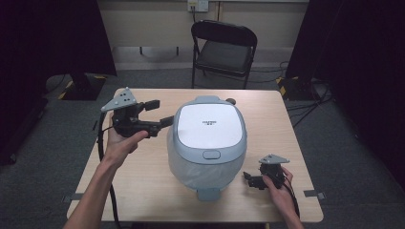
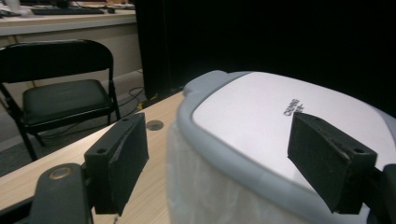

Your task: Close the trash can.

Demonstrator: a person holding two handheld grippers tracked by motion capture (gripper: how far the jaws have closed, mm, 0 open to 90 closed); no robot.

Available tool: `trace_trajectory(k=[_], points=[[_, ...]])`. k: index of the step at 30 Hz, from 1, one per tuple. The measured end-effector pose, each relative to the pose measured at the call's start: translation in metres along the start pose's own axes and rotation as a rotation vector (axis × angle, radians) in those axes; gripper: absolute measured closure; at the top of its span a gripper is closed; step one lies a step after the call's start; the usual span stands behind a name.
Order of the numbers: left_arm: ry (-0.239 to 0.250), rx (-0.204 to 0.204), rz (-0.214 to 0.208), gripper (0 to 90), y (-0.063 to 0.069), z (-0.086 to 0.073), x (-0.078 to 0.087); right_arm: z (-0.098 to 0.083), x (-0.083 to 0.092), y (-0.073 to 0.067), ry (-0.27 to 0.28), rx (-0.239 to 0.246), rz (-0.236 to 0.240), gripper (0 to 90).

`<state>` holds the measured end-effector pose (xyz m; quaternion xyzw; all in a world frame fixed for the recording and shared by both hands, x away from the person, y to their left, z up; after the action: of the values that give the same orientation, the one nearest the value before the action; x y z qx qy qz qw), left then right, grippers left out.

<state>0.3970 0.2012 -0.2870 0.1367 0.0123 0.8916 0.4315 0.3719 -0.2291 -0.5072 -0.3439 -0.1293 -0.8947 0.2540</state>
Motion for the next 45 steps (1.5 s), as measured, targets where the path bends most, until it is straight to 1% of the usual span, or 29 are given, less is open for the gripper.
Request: trace_trajectory(k=[2,4,7,9,10,13,15,17,18,20,21,22,23,24,25,30,31,32,33,34,36,37,38,40,41,42,43,44,45], points=[[0.0,0.011,0.027,19.9,-0.007,-0.005,0.005,0.0,0.0,0.0,0.0,0.0,0.0,11.2],[-0.011,0.009,0.055,20.0,-0.013,-0.008,0.009,0.0,0.0,0.0,0.0,0.0,0.0,11.2],[-0.019,0.014,0.082,19.9,-0.021,-0.017,0.015,0.0,0.0,0.0,0.0,0.0,0.0,11.1],[-0.036,0.025,0.092,19.8,-0.025,-0.025,0.018,0.0,0.0,0.0,0.0,0.0,0.0,11.1],[-0.05,0.031,0.108,19.7,-0.027,-0.029,0.019,0.0,0.0,0.0,0.0,0.0,0.0,11.2],[-0.088,0.053,0.129,19.9,-0.032,-0.042,0.02,0.0,0.0,0.0,0.0,0.0,0.0,11.1],[-0.105,0.072,0.138,19.6,-0.036,-0.053,0.021,0.0,0.0,0.0,0.0,0.0,0.0,11.2],[-0.132,0.082,0.163,19.2,-0.041,-0.066,0.022,0.0,0.0,0.0,0.0,0.0,0.0,11.2],[-0.137,0.086,0.165,19.1,-0.043,-0.07,0.023,0.0,0.0,0.0,0.0,0.0,0.0,11.1],[-0.156,0.107,0.173,18.9,-0.046,-0.082,0.023,0.0,0.0,0.0,0.0,0.0,0.0,11.2],[-0.174,0.101,0.176,18.9,-0.048,-0.087,0.024,0.0,0.0,0.0,0.0,0.0,0.0,11.1],[-0.193,0.105,0.187,18.9,-0.05,-0.092,0.024,0.0,0.0,0.0,0.0,0.0,0.0,11.2],[-0.205,0.113,0.197,18.9,-0.052,-0.097,0.025,0.0,0.0,0.0,0.0,0.0,0.0,11.2],[-0.218,0.128,0.21,19.1,-0.055,-0.107,0.026,0.0,0.0,0.0,0.0,0.0,0.0,11.2],[-0.218,0.128,0.21,19.0,-0.055,-0.107,0.026,0.0,0.0,0.0,0.0,0.0,0.0,11.2],[-0.275,0.14,0.235,18.8,-0.06,-0.129,0.03,0.0,0.0,0.0,0.0,0.0,0.0,11.1],[-0.283,0.143,0.245,18.8,-0.061,-0.134,0.031,0.0,0.0,0.0,0.0,0.0,0.0,11.1],[-0.287,0.136,0.26,18.5,-0.061,-0.137,0.032,0.0,0.0,0.0,0.0,0.0,0.0,11.1],[-0.281,0.147,0.271,18.5,-0.061,-0.142,0.033,0.0,0.0,0.0,0.0,0.0,0.0,11.2],[-0.294,0.158,0.272,18.6,-0.063,-0.148,0.034,0.0,0.0,0.0,0.0,0.0,0.0,11.2],[-0.321,0.147,0.278,19.4,-0.063,-0.157,0.035,0.0,0.0,0.0,0.0,0.0,0.0,11.1],[-0.327,0.145,0.291,18.9,-0.063,-0.16,0.036,0.0,0.0,0.0,0.0,0.0,0.0,11.2],[-0.334,0.154,0.298,19.4,-0.064,-0.165,0.036,0.0,0.0,0.0,0.0,0.0,0.0,11.1],[-0.367,0.162,0.31,19.4,-0.065,-0.177,0.036,0.0,0.0,0.0,0.0,0.0,0.0,11.1],[-0.386,0.153,0.317,19.4,-0.066,-0.181,0.036,0.0,0.0,0.0,0.0,0.0,0.0,11.1],[-0.416,0.151,0.322,19.5,-0.067,-0.186,0.035,0.0,0.0,0.0,0.0,0.0,0.0,11.2],[-0.427,0.148,0.324,19.5,-0.067,-0.188,0.034,0.0,0.0,0.0,0.0,0.0,0.0,11.2],[-0.439,0.16,0.324,19.4,-0.067,-0.192,0.034,0.0,0.0,0.0,0.0,0.0,0.0,11.2],[-0.439,0.17,0.323,19.4,-0.068,-0.195,0.034,0.0,0.0,0.0,0.0,0.0,0.0,11.2]])
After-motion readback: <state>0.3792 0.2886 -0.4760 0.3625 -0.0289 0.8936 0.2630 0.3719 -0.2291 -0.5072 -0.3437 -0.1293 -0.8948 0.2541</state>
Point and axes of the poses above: each handheld gripper's, and its own axes: x roughly backward along the jaws, z roughly out of its top, y roughly to its right, the point moved 1 cm from there along -x, roughly forward along the jaws, and after that the axes turned 4 degrees about x, right-handed, at the moved point
